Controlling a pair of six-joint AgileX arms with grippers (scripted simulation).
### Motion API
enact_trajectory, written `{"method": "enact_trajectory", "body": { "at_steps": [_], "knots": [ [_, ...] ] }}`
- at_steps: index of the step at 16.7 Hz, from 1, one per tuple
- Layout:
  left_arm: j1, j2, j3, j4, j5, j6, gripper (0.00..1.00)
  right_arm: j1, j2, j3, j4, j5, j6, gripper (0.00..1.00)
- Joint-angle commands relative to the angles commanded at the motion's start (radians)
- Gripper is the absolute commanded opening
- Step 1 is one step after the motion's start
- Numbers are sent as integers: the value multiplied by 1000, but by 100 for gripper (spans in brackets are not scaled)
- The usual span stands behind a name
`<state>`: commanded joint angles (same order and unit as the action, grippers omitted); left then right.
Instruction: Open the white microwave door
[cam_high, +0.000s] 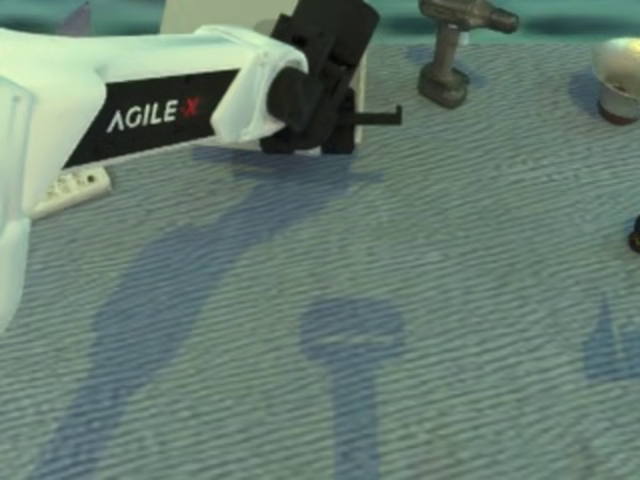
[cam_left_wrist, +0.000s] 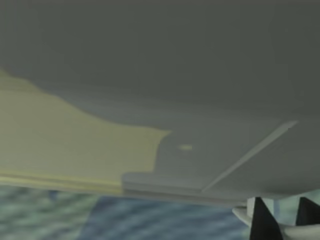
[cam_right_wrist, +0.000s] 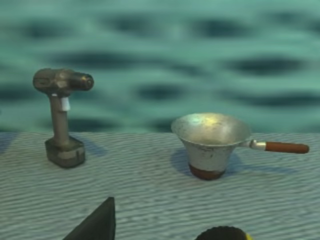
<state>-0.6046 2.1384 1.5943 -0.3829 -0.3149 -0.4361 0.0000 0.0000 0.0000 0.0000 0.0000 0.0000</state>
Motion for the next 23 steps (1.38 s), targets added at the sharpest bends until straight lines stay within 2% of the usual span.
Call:
{"method": "enact_trajectory", "body": {
  "at_steps": [5,23],
  "knots": [
    [12,-38,-54,36,25,42,0,0,0,0,0,0,0,100],
    [12,-38,-55,37,26,43,0,0,0,0,0,0,0,100]
  ]
}}
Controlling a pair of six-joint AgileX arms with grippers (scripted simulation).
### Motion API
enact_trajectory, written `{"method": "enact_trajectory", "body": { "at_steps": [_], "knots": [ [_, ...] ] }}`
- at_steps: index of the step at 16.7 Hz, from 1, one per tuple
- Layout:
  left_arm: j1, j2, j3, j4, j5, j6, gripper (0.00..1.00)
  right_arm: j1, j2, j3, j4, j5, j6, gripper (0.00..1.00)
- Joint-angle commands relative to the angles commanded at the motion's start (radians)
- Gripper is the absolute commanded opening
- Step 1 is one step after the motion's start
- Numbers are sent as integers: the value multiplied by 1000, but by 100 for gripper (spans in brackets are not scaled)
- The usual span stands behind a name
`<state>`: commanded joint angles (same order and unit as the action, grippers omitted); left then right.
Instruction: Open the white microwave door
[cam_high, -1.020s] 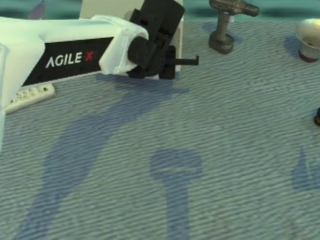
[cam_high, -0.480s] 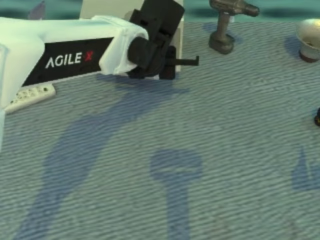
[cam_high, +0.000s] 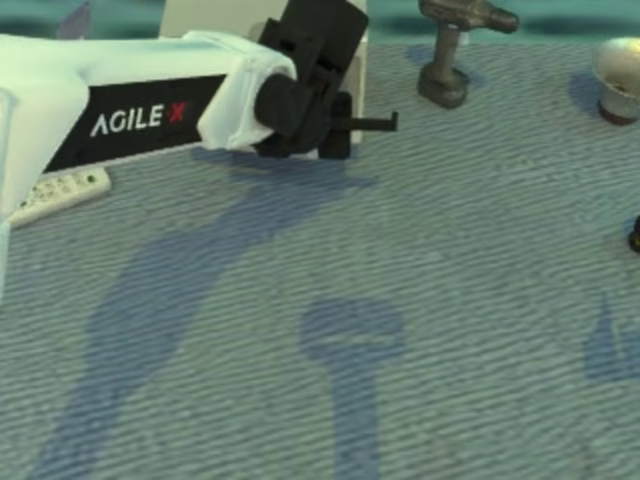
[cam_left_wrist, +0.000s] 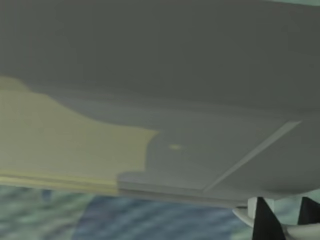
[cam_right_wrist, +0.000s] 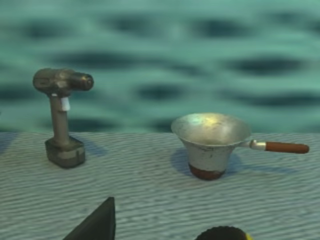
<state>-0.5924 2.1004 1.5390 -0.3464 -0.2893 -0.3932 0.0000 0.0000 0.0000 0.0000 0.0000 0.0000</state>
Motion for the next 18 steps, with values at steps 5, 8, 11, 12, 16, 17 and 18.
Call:
{"method": "enact_trajectory", "body": {
  "at_steps": [5,8,11,12,16,17,18],
  "knots": [
    [0,0,0,0,0,0,0,0,0,0,0,0,0,100],
    [-7,1,1,1,8,-2,0,0,0,0,0,0,0,100],
    [-1,-18,-28,17,21,22,0,0,0,0,0,0,0,100],
    [3,-28,-37,26,27,30,0,0,0,0,0,0,0,100],
    [10,-42,-68,40,41,55,0,0,0,0,0,0,0,100],
    [10,-42,-68,40,41,55,0,0,0,0,0,0,0,100],
    [10,-42,-68,40,41,55,0,0,0,0,0,0,0,100]
  ]
}}
